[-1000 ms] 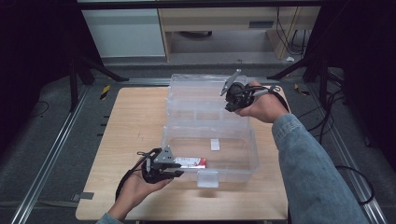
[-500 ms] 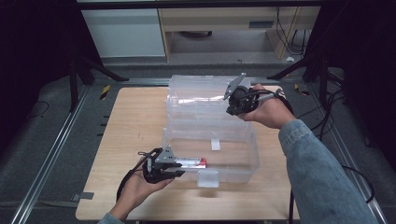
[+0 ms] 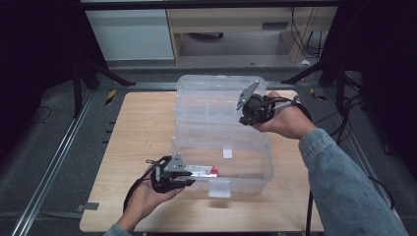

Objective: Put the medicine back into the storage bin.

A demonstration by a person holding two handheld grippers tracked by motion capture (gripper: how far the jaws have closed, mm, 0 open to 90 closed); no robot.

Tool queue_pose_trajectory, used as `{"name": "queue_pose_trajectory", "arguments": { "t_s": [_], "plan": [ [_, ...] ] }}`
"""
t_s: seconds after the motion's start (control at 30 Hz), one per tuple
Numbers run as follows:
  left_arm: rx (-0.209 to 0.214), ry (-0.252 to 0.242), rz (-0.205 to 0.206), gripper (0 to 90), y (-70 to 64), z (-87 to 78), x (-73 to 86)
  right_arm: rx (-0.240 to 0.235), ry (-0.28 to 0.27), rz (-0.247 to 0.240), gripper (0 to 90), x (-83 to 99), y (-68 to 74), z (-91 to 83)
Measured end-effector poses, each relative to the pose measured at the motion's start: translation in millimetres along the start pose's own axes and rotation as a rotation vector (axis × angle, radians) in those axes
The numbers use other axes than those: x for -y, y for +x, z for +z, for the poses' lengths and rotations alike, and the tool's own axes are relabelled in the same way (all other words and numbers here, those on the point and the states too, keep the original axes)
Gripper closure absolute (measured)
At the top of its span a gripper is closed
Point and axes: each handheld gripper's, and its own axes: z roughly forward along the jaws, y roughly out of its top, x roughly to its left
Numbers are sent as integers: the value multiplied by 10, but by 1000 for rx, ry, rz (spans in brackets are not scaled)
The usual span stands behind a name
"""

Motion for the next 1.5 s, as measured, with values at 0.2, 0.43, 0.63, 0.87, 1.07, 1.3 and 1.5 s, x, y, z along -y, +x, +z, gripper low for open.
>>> {"name": "queue_pose_trajectory", "arguments": {
  "t_s": [0.2, 0.43, 0.63, 0.87, 1.07, 1.3, 1.5],
  "plan": [
    [-3, -1, 0, 702, -6, 0, 0, -18, -14, 1, 878, 32, 46, -38],
    [-7, -5, -6, 700, -9, 3, -1, -25, -17, -15, 881, 42, 121, -72],
    [-15, -12, -8, 695, -19, 10, -4, -26, -29, -18, 882, 75, 177, -97],
    [-22, -14, -9, 691, -9, 39, -37, -28, -31, -17, 879, 91, 149, -99],
    [-40, -19, -11, 695, -4, 113, -109, -20, -32, -9, 866, 111, -10, -54],
    [-43, -26, -23, 693, 21, 141, -134, -21, -42, -15, 872, 136, -19, -49],
    [-49, -28, -22, 691, 13, 142, -130, -18, -43, -26, 875, 160, 45, -73]
  ]
}}
